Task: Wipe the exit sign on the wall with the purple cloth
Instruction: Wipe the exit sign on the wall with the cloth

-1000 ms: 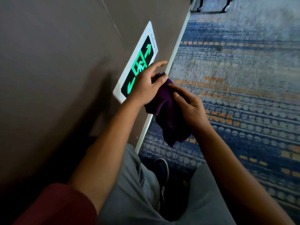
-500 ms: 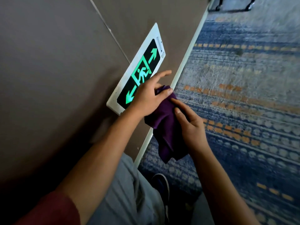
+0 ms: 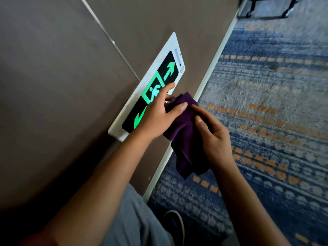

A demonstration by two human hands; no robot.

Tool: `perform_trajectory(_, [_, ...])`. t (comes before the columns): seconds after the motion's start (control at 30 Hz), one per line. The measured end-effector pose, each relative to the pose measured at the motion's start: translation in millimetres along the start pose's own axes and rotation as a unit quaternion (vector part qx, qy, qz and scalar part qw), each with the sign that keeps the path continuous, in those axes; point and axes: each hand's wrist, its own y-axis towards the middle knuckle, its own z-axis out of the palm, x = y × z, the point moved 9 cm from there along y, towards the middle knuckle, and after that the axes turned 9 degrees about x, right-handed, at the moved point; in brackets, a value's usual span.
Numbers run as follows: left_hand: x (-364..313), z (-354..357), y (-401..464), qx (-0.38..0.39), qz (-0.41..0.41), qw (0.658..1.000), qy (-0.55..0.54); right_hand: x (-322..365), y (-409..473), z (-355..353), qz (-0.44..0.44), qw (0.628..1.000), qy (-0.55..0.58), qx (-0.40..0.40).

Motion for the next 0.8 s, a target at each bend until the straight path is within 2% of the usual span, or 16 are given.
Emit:
perform_trajectory(0.1, [1, -11, 0, -0.032, 0.001, 0.999, -0.021, 5, 13, 3, -0.015, 1.000, 0.001, -0.014])
perform_trajectory(0.23, [5, -12, -5, -0.020, 0.004, 0.999, -0.042, 14, 18, -1, -0.060, 0.994, -0.038, -0.077])
perform_trajectory(0.37, [7, -12, -11, -0.021, -0.004, 0.995, -0.100, 23, 25, -12, -0.075, 0.991, -0.014, -0.114])
perform_trajectory(0.5, [0, -1, -18, 0.012, -0.027, 0.972, -0.233, 27, 28, 5, -0.081, 0.994, 0.032, -0.065])
perform_trajectory(0.6, [-4, 2, -21, 0.023, -0.023, 0.947, -0.320, 23, 24, 21, -0.065, 0.997, 0.018, -0.030])
perform_trajectory(0.7, [2, -8, -26, -0.028, -0.032, 0.953, -0.300, 25, 19, 29, -0.061, 0.997, -0.047, -0.006])
perform_trajectory(0.8, [1, -21, -33, -0.072, -0.031, 0.970, -0.228, 28, 15, 29, -0.054, 0.988, -0.142, -0.015])
